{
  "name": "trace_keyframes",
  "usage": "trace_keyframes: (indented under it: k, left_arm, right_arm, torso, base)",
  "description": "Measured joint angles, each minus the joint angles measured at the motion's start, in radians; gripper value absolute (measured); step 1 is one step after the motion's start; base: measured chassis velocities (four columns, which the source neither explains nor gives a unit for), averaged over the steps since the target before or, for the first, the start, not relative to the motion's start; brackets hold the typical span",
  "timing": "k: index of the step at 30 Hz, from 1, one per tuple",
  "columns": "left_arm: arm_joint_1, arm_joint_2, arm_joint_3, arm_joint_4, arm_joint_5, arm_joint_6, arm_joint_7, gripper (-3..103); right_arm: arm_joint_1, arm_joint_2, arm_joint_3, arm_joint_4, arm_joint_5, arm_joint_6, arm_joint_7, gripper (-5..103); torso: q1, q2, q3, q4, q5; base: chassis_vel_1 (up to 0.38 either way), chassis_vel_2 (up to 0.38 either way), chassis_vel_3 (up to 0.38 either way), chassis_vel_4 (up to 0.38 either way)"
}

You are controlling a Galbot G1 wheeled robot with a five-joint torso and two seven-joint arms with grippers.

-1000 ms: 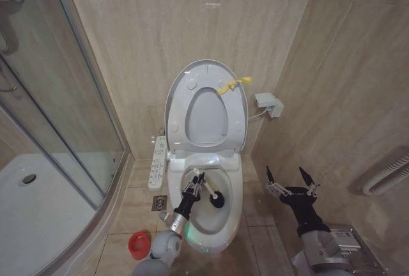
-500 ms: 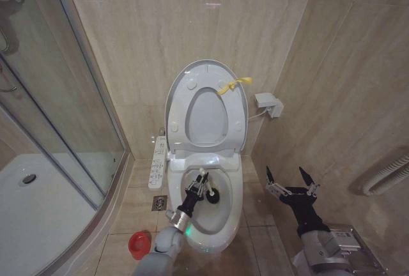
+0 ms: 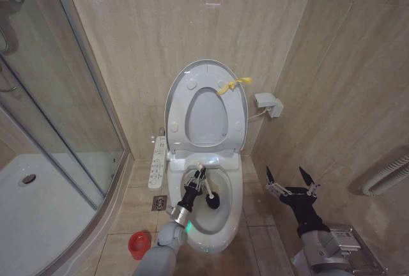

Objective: Open the toilet lid, clean the toilet bowl with a toilet brush, close the toilet lid, and flush.

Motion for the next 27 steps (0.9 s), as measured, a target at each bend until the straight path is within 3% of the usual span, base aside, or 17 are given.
trace_keyframes:
  k: [8, 12, 16, 22, 27]
  left_arm:
    - [0.079, 0.042, 0.000, -0.125, -0.018, 0.034, -0.025, 19]
    - [0.186, 0.057, -0.009, -0.220, -0.097, 0.064, -0.061, 19]
    - [0.226, 0.054, -0.012, -0.243, -0.125, 0.075, -0.074, 19]
    - [0.321, 0.057, -0.010, -0.348, -0.251, 0.132, -0.112, 19]
    - [0.289, 0.061, -0.037, -0.290, -0.171, 0.123, -0.075, 19]
  right_arm:
    - [0.000, 0.000, 0.000, 0.000, 0.000, 0.000, 0.000, 100]
    - [0.000, 0.000, 0.000, 0.000, 0.000, 0.000, 0.000, 100]
    - [0.000, 0.000, 0.000, 0.000, 0.000, 0.000, 0.000, 100]
    - [0.000, 0.000, 0.000, 0.000, 0.000, 0.000, 0.000, 100]
    - [0.000, 0.000, 0.000, 0.000, 0.000, 0.000, 0.000, 100]
  torso:
    - [0.000, 0.000, 0.000, 0.0001, 0.0000]
    - [0.000, 0.000, 0.000, 0.0003, 0.0003]
    - [0.000, 0.000, 0.000, 0.0004, 0.0003]
    - [0.000, 0.000, 0.000, 0.0003, 0.0002]
    - [0.000, 0.000, 0.000, -0.0001, 0.0003]
  base:
    - [0.000, 0.000, 0.000, 0.000]
    - [0.000, 0.000, 0.000, 0.000]
    - [0.000, 0.000, 0.000, 0.000]
    - [0.000, 0.000, 0.000, 0.000]
    - [0.000, 0.000, 0.000, 0.000]
